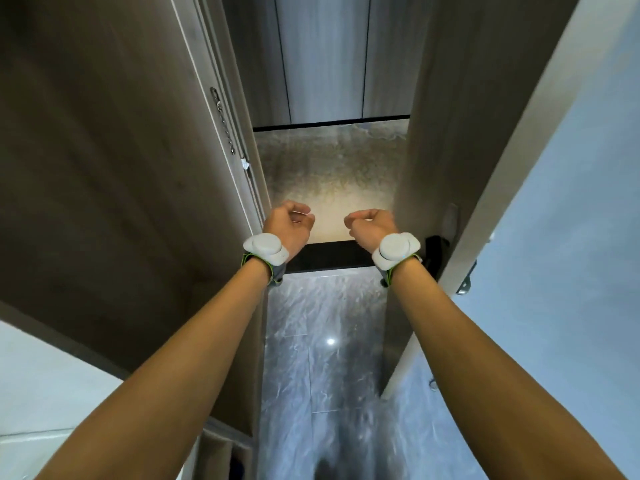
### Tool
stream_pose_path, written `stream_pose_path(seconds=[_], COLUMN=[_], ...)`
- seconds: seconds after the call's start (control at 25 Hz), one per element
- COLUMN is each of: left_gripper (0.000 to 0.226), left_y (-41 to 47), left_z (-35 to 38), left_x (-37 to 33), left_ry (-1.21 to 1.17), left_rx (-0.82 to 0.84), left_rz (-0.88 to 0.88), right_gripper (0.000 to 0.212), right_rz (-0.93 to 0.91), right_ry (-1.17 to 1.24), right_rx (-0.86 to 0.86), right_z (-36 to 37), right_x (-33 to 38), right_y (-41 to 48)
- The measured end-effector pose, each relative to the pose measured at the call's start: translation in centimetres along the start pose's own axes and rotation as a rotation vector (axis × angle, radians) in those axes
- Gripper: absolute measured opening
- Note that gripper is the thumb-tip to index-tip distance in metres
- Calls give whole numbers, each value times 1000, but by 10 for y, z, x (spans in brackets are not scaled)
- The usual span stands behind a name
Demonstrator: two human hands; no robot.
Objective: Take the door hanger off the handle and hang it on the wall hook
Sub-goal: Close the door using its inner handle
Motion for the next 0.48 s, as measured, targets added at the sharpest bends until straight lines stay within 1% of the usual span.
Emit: stream_pose_path(seconds=[0.12, 0.2, 0.28, 0.36, 0.48], left_gripper=[8, 7, 7, 9, 8], left_y=[-15, -25, -36, -50, -67], left_z=[34, 61, 84, 108, 140], left_x=[-17, -29, -37, -45, -58], left_ry=[-4, -18, -18, -18, -45], left_rx=[40, 71, 99, 125, 165], left_rz=[10, 5, 4, 11, 30], right_gripper=[8, 13, 18, 19, 16], right_rz=[26, 17, 36, 63, 58], right_ry=[33, -9, -68, -31, -23], right_rx=[-29, -50, -48, -33, -73], right_z=[-40, -69, -91, -116, -156], right_x=[-22, -35, -48, -67, -84], right_y=[-10, -17, -24, -31, -39])
Point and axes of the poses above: each hand's wrist, its own y-axis towards the middle knuckle, its own z-axis out of the palm, x = y × z, the point moved 7 cm from there along y, towards the middle knuckle, and after that the axes turned 14 degrees about z, right-handed, at the moved point
